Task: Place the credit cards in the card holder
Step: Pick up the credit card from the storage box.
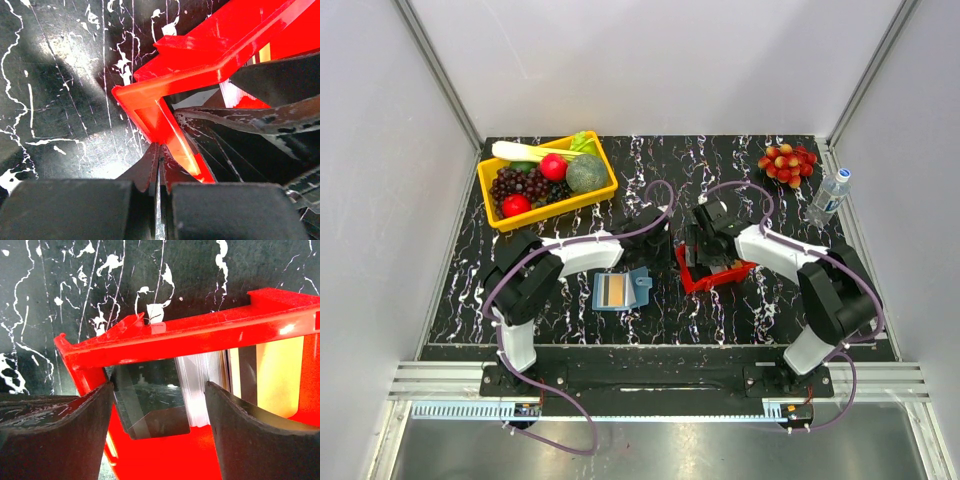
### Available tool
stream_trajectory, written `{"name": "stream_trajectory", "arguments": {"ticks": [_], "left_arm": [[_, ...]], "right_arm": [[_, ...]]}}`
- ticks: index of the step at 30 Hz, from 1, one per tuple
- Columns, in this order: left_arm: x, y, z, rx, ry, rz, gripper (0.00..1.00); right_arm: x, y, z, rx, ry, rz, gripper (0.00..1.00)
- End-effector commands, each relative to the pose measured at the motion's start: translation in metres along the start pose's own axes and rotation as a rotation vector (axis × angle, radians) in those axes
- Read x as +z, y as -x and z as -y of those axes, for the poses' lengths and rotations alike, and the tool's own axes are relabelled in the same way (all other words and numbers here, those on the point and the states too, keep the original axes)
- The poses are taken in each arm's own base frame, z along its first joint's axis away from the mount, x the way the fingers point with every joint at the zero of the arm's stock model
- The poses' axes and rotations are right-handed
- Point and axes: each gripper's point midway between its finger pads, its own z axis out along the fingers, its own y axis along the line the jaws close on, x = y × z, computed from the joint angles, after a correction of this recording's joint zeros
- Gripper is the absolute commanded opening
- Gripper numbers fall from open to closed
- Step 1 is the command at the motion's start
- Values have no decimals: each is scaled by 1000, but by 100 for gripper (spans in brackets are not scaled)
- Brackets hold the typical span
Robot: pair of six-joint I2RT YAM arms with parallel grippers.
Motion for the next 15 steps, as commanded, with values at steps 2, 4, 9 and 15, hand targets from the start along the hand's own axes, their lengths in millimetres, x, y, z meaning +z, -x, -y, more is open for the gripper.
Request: {"name": "stream_trajectory", "arguments": {"ticks": [2,4,9,15], "left_arm": [[-11,12,16,-7,-68,45,0],[-11,12,15,-12,-70,46,0],[-10,12,14,-18,-70,45,0],[-10,10,11,-19,-66,41,0]], "right_arm": [[20,-40,2,-50,-76,-127,80],[22,-43,11,-39,-125,-127,77],[23,-45,21,-27,-177,-112,61],[24,-42,20,-31,-172,-104,43]]}}
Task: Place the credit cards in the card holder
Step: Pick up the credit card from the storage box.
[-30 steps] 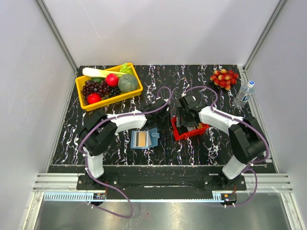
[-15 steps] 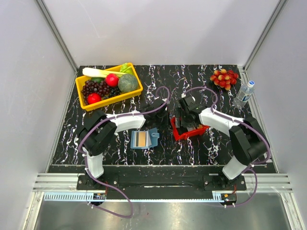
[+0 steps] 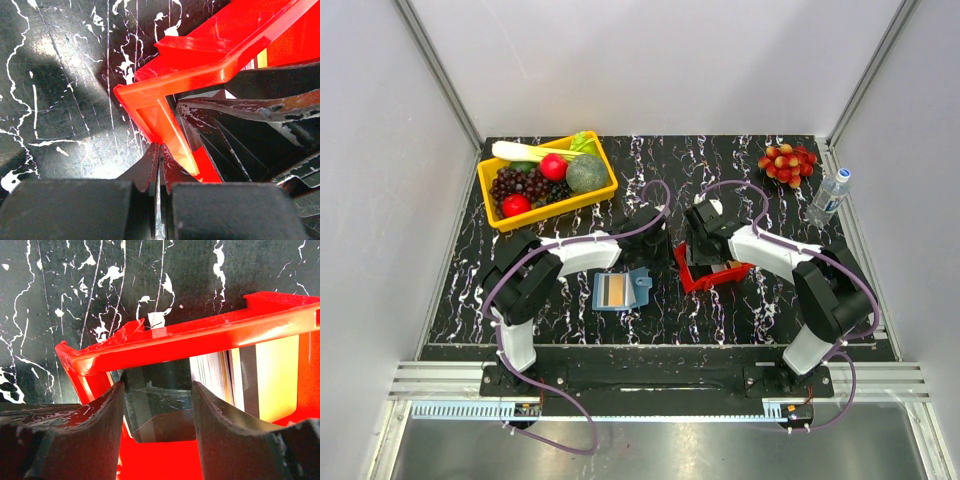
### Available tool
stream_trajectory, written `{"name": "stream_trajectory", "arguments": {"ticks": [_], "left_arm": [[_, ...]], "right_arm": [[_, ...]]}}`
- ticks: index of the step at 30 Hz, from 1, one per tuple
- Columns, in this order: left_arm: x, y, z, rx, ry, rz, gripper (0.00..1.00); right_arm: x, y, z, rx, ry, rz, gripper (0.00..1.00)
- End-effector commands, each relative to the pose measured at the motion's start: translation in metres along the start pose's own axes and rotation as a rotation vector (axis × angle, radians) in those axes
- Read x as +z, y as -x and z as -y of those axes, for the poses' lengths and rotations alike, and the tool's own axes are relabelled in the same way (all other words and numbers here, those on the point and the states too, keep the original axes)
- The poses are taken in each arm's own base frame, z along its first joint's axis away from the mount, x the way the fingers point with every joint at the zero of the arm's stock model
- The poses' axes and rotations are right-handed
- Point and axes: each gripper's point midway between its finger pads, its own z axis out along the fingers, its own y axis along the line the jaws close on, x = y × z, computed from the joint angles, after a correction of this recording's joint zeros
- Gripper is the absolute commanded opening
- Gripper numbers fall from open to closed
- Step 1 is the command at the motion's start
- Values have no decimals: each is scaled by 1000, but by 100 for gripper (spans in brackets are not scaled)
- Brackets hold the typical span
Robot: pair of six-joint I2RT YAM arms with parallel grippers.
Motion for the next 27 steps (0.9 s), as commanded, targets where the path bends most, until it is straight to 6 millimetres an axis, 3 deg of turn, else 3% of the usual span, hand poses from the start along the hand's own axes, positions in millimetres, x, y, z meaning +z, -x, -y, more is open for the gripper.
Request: {"name": "stream_trajectory", "arguments": {"ticks": [1,3,7,12,21,27], "left_arm": [[-10,9,13,7,-47,39,0],[-10,9,14,7,-50,39,0],[-10,9,15,6,-54,36,0],[-10,9,14,8,-54,36,0],[-10,9,14,9,-52,38,0],[-10,9,15,9,-54,36,0]], "right_arm": [[18,-48,19,-28,-88,-143,41],[19,-48,19,-28,-85,-141,30],[22,-52,19,-25,-83,-155,20],[18,-46,13,-15,-50,-138,0],[-26,-2,-5,-10,74,29,0],[-35,4,-8,-19,102,55,0]]}}
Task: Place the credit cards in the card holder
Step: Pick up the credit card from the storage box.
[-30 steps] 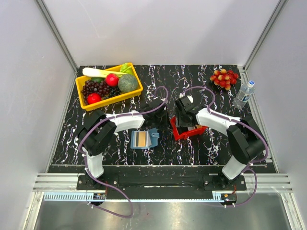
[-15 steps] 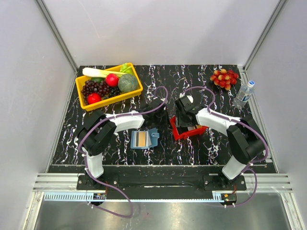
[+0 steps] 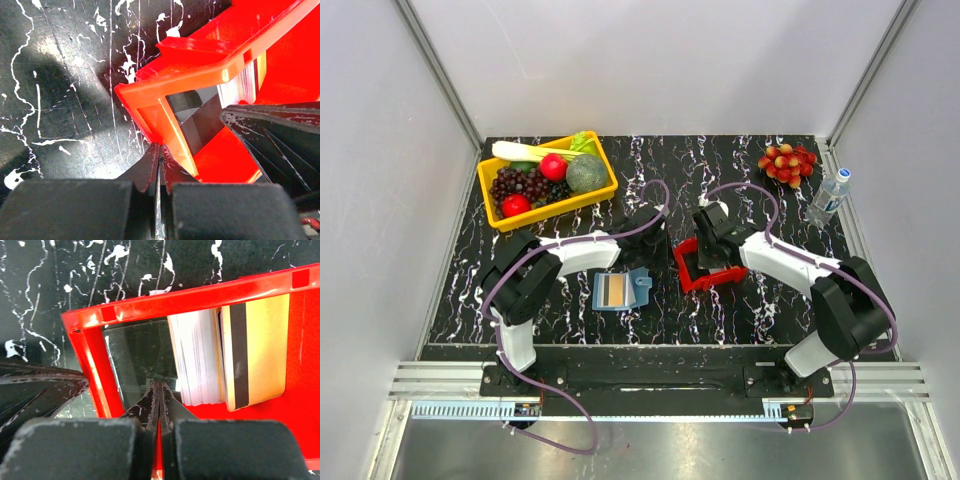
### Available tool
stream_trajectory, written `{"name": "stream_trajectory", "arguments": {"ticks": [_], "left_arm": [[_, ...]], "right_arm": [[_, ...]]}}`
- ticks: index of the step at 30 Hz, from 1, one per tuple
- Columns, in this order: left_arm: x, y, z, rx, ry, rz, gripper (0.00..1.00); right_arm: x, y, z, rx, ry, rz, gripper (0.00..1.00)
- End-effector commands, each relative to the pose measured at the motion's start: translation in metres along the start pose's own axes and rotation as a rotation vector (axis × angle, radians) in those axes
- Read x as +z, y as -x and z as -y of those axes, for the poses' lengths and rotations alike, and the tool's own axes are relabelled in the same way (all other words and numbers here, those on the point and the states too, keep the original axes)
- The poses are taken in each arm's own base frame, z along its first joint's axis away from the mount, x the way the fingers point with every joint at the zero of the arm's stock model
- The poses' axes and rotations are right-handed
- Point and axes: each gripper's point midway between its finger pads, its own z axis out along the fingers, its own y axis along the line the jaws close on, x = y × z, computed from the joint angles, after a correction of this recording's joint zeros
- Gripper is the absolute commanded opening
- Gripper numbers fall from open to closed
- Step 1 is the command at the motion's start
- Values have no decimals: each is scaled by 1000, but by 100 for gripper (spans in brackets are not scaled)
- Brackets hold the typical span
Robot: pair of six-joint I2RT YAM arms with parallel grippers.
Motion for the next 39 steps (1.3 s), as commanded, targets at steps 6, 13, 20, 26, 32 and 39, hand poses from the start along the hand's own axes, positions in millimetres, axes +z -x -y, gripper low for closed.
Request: {"name": "stream_trajectory", "arguments": {"ticks": [6,13,20,26,32,39], "left_arm": [[-8,7,13,10,-47,34,0],[-9,7,14,13,-51,33,0],[-9,8,16,15,-54,34,0],[-9,9,14,15,-50,34,0],[-8,8,15,17,-53,30,0],[-9,7,14,18,-50,30,0]], "right_arm": [[-8,13,-10,18,53,40,42],[5,4,-15,-53,83,-28,75],[24,-14,-2,-92,-46,-100,80],[18,-8,17,-71,-136,-40,52],[24,-14,13,-71,-117,-67,31],[15,-2,11,-54,-85,-32,52]]}}
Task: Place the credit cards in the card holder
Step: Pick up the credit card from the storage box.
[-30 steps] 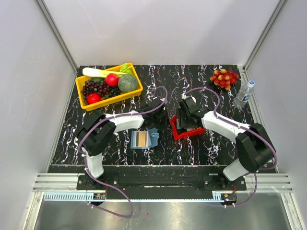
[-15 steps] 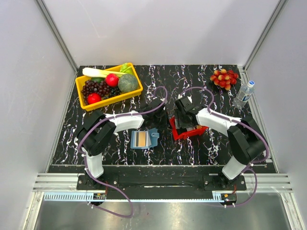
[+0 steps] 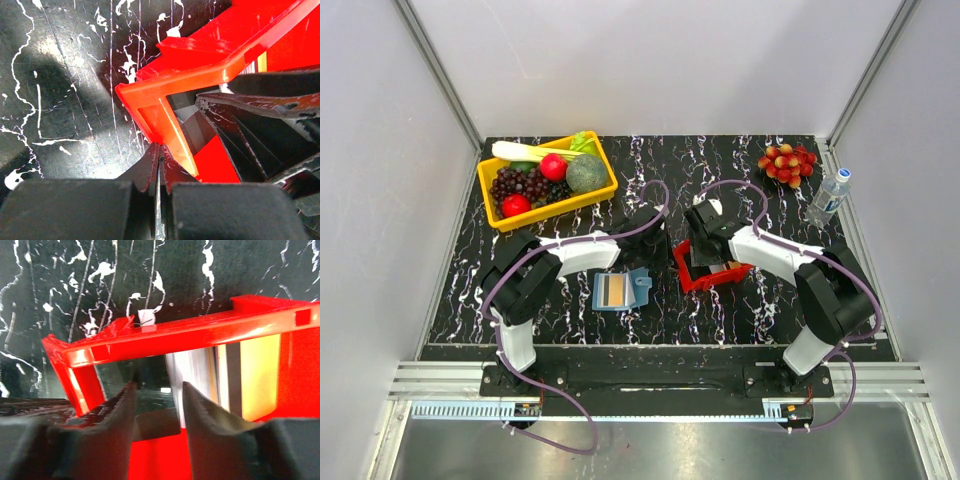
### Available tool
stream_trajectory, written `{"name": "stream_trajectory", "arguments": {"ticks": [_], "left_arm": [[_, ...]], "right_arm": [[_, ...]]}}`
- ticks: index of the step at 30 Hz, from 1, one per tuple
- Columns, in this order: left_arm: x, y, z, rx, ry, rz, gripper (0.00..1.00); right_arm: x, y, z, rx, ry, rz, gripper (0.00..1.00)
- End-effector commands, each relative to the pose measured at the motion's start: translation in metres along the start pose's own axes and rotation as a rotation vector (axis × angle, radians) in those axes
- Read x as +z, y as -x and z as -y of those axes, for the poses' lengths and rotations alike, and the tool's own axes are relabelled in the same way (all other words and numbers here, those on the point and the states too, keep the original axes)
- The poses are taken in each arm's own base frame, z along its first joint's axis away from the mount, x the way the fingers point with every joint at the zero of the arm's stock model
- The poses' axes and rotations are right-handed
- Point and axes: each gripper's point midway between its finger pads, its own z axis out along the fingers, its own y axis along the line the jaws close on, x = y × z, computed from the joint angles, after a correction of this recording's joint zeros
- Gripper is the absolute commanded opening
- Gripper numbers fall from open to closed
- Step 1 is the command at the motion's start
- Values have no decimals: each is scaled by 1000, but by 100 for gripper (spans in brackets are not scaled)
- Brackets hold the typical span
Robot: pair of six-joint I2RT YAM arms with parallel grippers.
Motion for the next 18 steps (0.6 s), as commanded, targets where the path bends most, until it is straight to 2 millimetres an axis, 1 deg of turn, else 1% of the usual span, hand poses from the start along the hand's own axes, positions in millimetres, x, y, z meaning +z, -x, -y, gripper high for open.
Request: {"name": "stream_trajectory", "arguments": {"ticks": [1,4,6,8,12,16,18], "left_arm": [[-10,8,16,18,-52,31,0],[-9,8,16,17,-56,32,0],[-9,10,16,13,-54,36,0],[-9,11,17,12,-59,40,0],[-9,10,18,8,-61,39,0],[-10,12,19,5,-66,46,0],[-10,12,18,2,-66,45,0]], "right_arm": [[-6,-5,6,-13,8,-17,58],[-18,7,-10,-14,102,26,68],[-20,8,-15,-14,134,28,73],[-15,5,-19,-26,149,6,77],[-4,-7,-29,-40,166,-30,79],[11,-20,-22,-40,114,-71,82],[19,-28,-15,-49,55,-87,83]]}}
